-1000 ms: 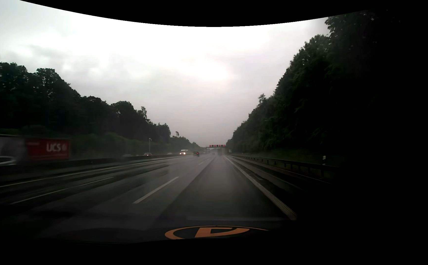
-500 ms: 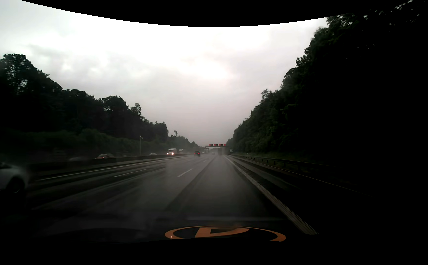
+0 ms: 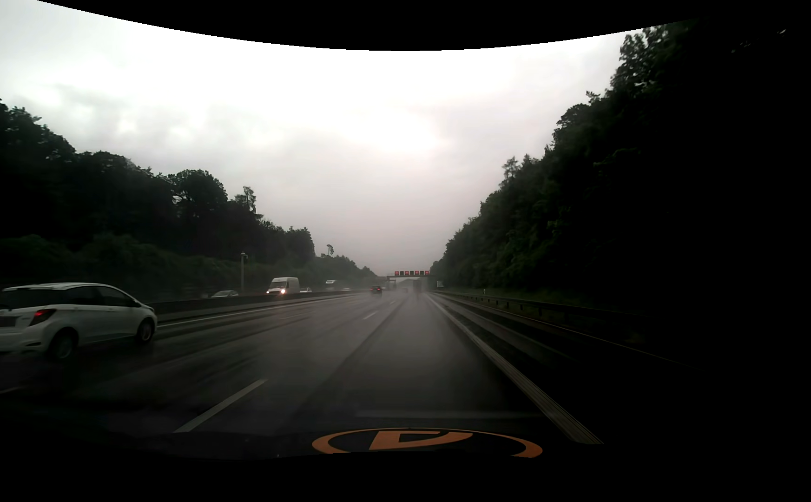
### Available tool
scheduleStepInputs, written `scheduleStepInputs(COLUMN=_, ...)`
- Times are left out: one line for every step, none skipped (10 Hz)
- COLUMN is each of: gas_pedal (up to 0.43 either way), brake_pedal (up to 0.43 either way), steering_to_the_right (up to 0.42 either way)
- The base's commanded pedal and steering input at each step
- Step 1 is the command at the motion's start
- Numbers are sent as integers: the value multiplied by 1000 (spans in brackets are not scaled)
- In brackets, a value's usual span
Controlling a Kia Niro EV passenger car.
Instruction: Follow the waypoints while adhering to traffic rules and regulations
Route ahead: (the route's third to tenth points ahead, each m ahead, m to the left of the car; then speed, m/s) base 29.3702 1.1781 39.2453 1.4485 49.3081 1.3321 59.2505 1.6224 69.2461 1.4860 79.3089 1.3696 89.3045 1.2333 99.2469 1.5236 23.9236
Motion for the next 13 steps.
scheduleStepInputs(gas_pedal=98, brake_pedal=0, steering_to_the_right=-3)
scheduleStepInputs(gas_pedal=98, brake_pedal=0, steering_to_the_right=-3)
scheduleStepInputs(gas_pedal=98, brake_pedal=0, steering_to_the_right=-2)
scheduleStepInputs(gas_pedal=87, brake_pedal=0, steering_to_the_right=-2)
scheduleStepInputs(gas_pedal=87, brake_pedal=0, steering_to_the_right=-2)
scheduleStepInputs(gas_pedal=87, brake_pedal=0, steering_to_the_right=-1)
scheduleStepInputs(gas_pedal=87, brake_pedal=0, steering_to_the_right=-2)
scheduleStepInputs(gas_pedal=87, brake_pedal=0, steering_to_the_right=-1)
scheduleStepInputs(gas_pedal=98, brake_pedal=0, steering_to_the_right=-2)
scheduleStepInputs(gas_pedal=98, brake_pedal=0, steering_to_the_right=-2)
scheduleStepInputs(gas_pedal=98, brake_pedal=0, steering_to_the_right=-2)
scheduleStepInputs(gas_pedal=98, brake_pedal=0, steering_to_the_right=-2)
scheduleStepInputs(gas_pedal=98, brake_pedal=0, steering_to_the_right=-2)
